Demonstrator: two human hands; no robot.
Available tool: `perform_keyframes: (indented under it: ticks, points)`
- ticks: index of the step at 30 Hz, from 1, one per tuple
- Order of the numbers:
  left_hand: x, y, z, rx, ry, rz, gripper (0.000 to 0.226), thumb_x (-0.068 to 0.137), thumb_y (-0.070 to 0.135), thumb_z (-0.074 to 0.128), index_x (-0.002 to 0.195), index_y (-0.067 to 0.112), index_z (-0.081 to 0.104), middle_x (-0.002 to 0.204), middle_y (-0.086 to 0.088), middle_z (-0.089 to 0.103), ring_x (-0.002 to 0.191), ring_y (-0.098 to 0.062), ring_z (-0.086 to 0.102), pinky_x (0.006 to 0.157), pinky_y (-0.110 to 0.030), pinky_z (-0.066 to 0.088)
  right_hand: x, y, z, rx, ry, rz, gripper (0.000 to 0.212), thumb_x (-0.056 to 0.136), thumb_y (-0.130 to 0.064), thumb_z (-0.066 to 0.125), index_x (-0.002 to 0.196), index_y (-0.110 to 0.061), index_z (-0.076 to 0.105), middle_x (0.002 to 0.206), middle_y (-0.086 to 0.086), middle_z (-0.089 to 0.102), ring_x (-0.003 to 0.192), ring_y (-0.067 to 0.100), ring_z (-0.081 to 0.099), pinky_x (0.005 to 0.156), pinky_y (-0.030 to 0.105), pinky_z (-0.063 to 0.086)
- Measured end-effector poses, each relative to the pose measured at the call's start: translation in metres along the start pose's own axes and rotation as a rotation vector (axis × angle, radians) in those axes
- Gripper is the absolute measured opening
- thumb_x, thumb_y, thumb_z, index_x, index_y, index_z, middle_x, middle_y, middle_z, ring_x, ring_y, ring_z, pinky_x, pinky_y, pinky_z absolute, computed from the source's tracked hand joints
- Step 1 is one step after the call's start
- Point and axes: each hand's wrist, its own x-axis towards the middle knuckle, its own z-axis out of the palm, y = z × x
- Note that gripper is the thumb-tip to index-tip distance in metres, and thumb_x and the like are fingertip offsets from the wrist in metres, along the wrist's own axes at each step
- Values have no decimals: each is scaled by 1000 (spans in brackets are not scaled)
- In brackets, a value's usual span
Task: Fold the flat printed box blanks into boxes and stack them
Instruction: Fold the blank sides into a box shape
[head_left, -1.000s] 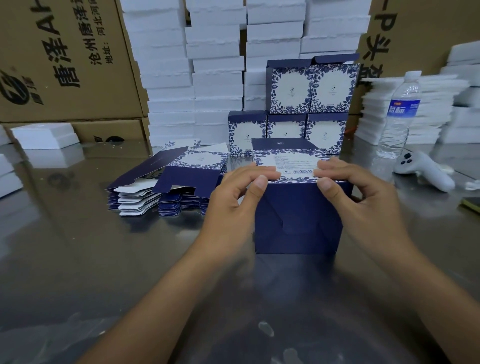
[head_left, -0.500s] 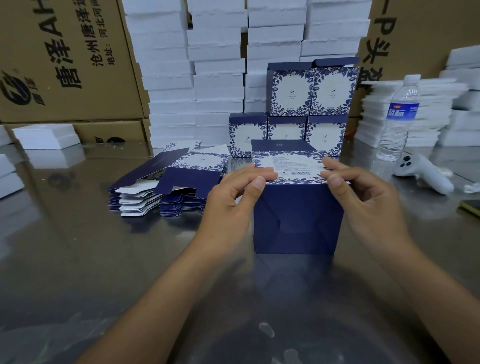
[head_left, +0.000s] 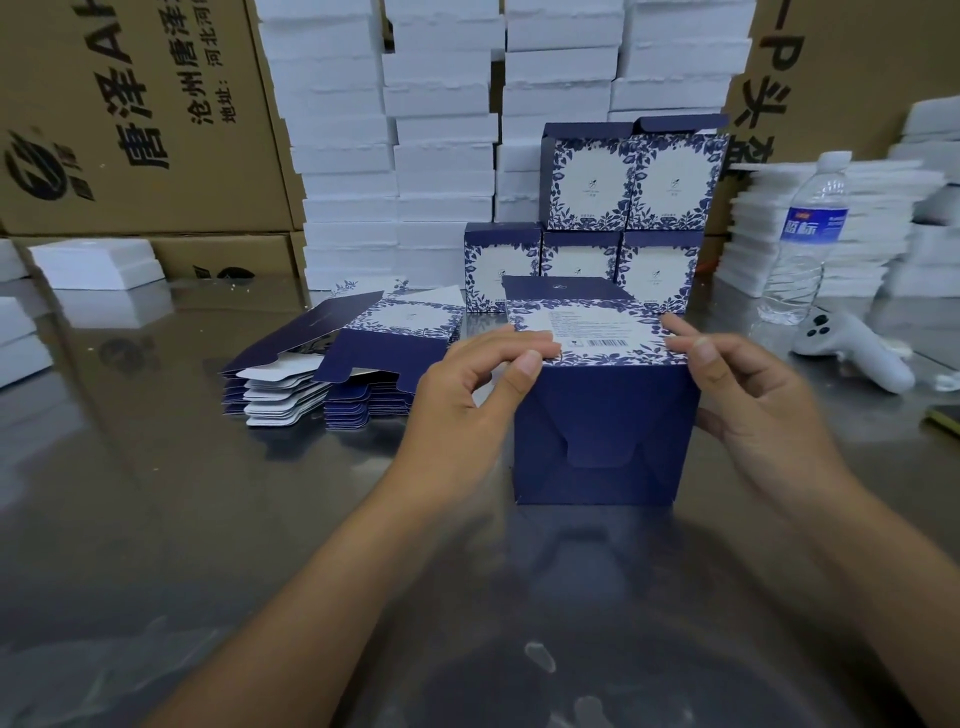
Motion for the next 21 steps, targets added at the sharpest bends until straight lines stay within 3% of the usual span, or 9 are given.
perform_keyframes:
  ticks: [3, 6, 8, 12, 14, 17, 21]
  points:
    - [-4, -7, 2, 8, 17, 9, 20, 90, 22, 61, 103, 37, 64, 124, 18, 59, 124, 4, 46, 106, -34, 41, -4, 8, 2, -66, -29, -103, 24, 70, -33, 61, 92, -24, 61, 123, -10, 60, 107, -8, 57, 86, 13, 49]
    - [-7, -17, 1, 73, -17, -58, 44, 86, 31, 66, 124, 46, 48, 146, 21, 37, 134, 9, 29, 107, -28, 37, -9, 20, 3, -223, -143, -140, 49, 63, -38, 73, 106, -45, 49, 113, -22, 61, 102, -1, 60, 75, 15, 51]
    - [-7, -22, 0, 58, -70, -133, 58, 85, 35, 65, 133, 50, 37, 148, 26, 31, 136, 8, 26, 107, -26, 37, -11, 23, 4, -353, -176, -177, 59, 63, -44, 73, 111, -55, 40, 116, -27, 56, 106, 0, 58, 77, 19, 52]
    - [-8, -25, 2, 14, -68, -154, 67, 87, 29, 65, 141, 48, 30, 143, 23, 41, 127, 6, 41, 77, -3, 43, -12, 23, 6, -407, -158, -255, 61, 67, -46, 69, 116, -59, 35, 117, -34, 52, 107, -2, 56, 78, 14, 49]
    - [-10, -23, 5, 53, -6, -130, 65, 86, 29, 67, 140, 46, 34, 138, 22, 47, 121, 8, 47, 75, 0, 41, -14, 22, 8, -421, -133, -270, 60, 69, -44, 69, 116, -60, 34, 115, -35, 53, 105, -3, 57, 78, 14, 49]
    - [-12, -21, 8, 157, 100, -72, 61, 84, 32, 69, 137, 42, 40, 122, 34, 51, 110, 20, 46, 76, 3, 37, -17, 20, 11, -418, -77, -305, 58, 71, -43, 69, 115, -61, 35, 114, -30, 54, 102, -4, 58, 76, 12, 50]
    - [-13, -17, 11, 277, 214, -2, 57, 80, 33, 73, 131, 39, 48, 107, 44, 48, 101, 29, 43, 80, 6, 33, -19, 19, 14, -425, -12, -378, 63, 76, -24, 75, 114, -57, 39, 107, -37, 53, 95, -8, 57, 68, 7, 48]
